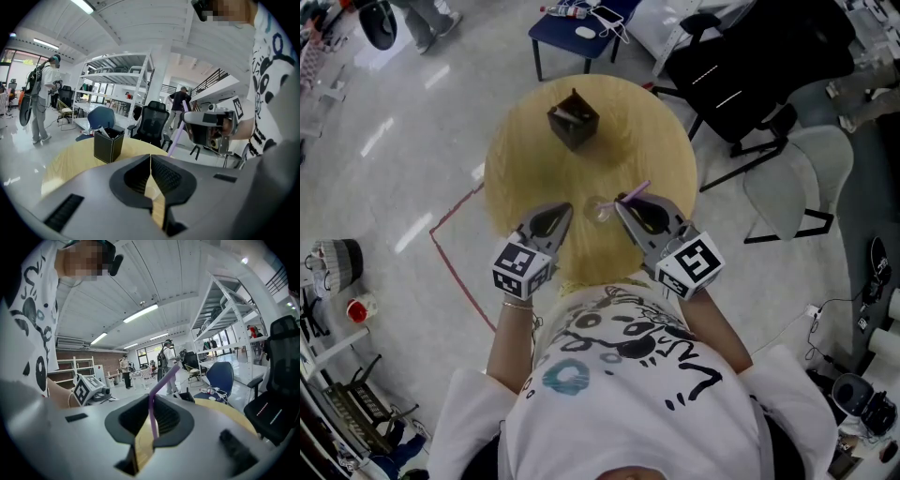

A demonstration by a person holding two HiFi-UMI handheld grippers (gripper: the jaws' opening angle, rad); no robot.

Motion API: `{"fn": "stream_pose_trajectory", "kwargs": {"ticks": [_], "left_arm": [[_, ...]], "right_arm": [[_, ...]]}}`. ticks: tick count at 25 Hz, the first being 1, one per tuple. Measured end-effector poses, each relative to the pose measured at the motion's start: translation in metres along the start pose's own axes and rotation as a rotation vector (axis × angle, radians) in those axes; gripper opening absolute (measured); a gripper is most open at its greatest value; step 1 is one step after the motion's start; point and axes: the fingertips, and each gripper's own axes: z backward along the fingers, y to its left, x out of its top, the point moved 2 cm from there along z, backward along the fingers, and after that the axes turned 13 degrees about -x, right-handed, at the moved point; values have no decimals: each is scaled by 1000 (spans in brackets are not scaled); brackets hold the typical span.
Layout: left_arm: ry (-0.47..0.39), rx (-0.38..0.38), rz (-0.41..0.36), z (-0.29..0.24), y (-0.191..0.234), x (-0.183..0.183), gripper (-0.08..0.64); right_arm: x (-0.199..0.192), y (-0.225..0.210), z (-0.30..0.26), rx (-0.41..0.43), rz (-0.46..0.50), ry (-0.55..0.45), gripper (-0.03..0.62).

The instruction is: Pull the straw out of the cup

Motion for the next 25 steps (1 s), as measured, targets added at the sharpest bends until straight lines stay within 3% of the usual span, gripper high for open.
{"fn": "stream_pose_trajectory", "kwargs": {"ticks": [20,25], "left_arm": [[-47,16,-52,16,-4,25,17],[-55,20,-69,20,-6,31,17]], "right_arm": [[62,12,28,47,-21,-102,46],[80,12,37,44,17,-125,46]]}}
